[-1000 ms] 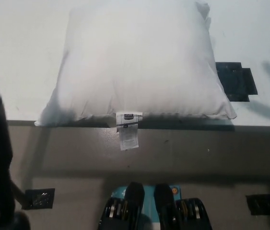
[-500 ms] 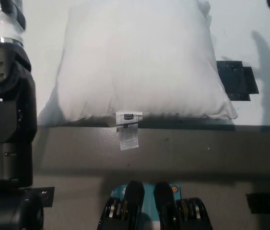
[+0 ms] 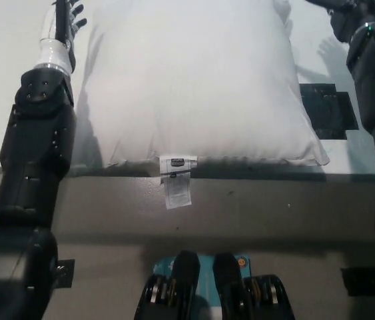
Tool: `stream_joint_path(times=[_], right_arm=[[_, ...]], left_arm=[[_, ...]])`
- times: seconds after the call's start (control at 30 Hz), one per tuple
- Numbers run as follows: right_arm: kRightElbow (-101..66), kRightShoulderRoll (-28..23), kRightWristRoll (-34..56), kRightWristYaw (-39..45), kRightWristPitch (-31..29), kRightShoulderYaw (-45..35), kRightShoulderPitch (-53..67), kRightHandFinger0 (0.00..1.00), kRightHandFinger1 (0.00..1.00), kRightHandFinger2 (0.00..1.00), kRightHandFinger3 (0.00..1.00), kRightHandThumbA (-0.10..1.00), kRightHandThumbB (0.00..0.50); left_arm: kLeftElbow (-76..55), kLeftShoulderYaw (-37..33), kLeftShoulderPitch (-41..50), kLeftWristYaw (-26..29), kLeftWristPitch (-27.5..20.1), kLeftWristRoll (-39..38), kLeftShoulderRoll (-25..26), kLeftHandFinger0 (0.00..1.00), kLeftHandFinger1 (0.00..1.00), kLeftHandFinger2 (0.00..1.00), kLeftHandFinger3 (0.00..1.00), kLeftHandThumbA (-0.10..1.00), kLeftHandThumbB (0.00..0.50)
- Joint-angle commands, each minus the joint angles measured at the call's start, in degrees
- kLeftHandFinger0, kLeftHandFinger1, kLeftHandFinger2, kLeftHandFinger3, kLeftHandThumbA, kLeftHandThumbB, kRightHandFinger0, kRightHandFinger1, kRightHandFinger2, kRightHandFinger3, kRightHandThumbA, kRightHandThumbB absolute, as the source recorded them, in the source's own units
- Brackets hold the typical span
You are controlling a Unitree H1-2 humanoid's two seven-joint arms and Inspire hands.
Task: The robot uses both hands to lift the pillow and then drops it on the table
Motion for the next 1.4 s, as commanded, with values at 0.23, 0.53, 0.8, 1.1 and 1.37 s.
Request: stream_joint_path(times=[0.23,0.53,0.8,1.1,1.37], right_arm=[[5.24,0.38,1.71,2.03,-3.55,2.5,-0.34,1.0,1.0,1.0,1.0,1.0,0.367],[9.57,1.44,0.65,1.25,-6.99,4.58,-0.33,1.0,1.0,1.0,1.0,1.0,0.32],[13.67,2.51,-2.7,0.1,-12.31,10.65,1.16,1.0,1.0,1.0,1.0,1.0,0.335],[18.52,6.48,-4.84,0.25,-17.87,17.48,6.21,1.0,1.0,1.0,1.0,1.0,0.262],[20.12,7.49,-5.19,0.06,-17.46,19.23,8.34,1.0,1.0,1.0,1.0,1.0,0.239]], left_arm=[[15.35,0.94,-1.37,-0.29,-7.3,-1.79,2.66,1.0,1.0,1.0,1.0,1.0,0.228],[17.98,0.48,-1.4,0.04,-8.12,-1.63,3.04,1.0,1.0,1.0,1.0,1.0,0.209],[19.15,1.22,-0.35,-1.77,-11.9,-3.11,2.03,1.0,1.0,1.0,1.0,1.0,0.246],[21.36,1.22,3.22,-3.99,-15.91,-4.31,-4.45,1.0,1.0,1.0,1.0,1.0,0.213],[22.35,-1.41,3.66,-4.21,-15.84,-2.2,-7.47,1.0,1.0,1.0,1.0,1.0,0.22]])
